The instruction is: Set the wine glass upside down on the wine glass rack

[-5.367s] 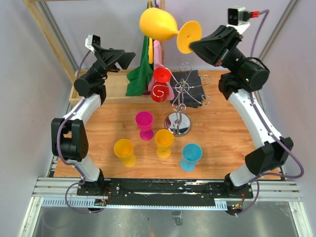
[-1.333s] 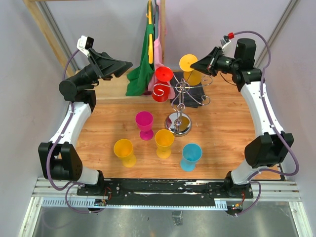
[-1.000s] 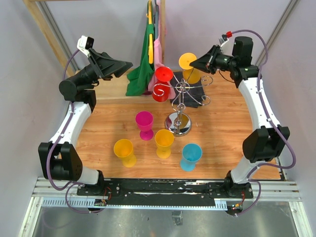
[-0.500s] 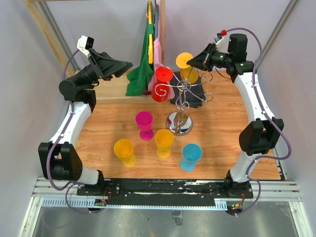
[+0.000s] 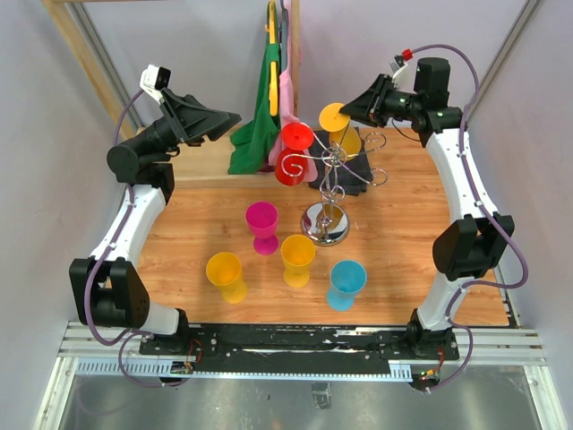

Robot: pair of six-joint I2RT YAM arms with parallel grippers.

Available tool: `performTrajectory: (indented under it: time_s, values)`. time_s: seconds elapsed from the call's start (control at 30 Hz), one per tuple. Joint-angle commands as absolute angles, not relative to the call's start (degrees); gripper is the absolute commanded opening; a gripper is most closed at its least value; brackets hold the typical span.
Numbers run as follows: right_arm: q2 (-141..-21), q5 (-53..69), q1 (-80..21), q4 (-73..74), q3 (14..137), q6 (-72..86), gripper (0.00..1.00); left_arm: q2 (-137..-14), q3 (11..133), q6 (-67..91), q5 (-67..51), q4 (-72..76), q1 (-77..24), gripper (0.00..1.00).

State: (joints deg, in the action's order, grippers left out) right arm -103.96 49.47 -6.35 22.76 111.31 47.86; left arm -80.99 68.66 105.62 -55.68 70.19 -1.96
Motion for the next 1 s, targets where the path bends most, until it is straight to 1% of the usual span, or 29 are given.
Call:
performTrajectory:
  time_s: [0.0,0.37,0.43,0.5,0.63,0.73,0.97]
  values:
    - [-104.0,47.6,-6.7,25.0,114.6,44.3,0.25,-80.4,69.2,105.5,-56.6,72.7,-1.7,0.66]
    - [-103.5,43.7,-6.8,25.9,114.7,41.3,0.34,-80.0,68.8,105.7,-56.8,72.9,-1.7,0.66]
    - [-103.5,43.4,-6.8,25.9,114.6,41.0,0.37,-79.9,68.7,105.6,-56.9,72.7,-1.7,0.66]
    - [-103.5,43.1,-6.8,25.9,114.4,41.0,0.43,-79.7,68.7,105.3,-57.1,72.2,-1.7,0.66]
    - [-103.1,42.3,-6.6,26.1,113.9,40.7,0.45,-79.3,68.8,104.4,-57.3,70.8,-1.7,0.66]
    - [-102.4,41.8,-6.3,26.1,113.3,40.4,0.48,-79.0,68.9,103.8,-57.4,69.7,-1.7,0.66]
    - [-100.5,41.3,-5.9,26.2,113.3,40.2,0.50,-78.7,69.3,102.9,-57.4,68.5,-1.7,0.66]
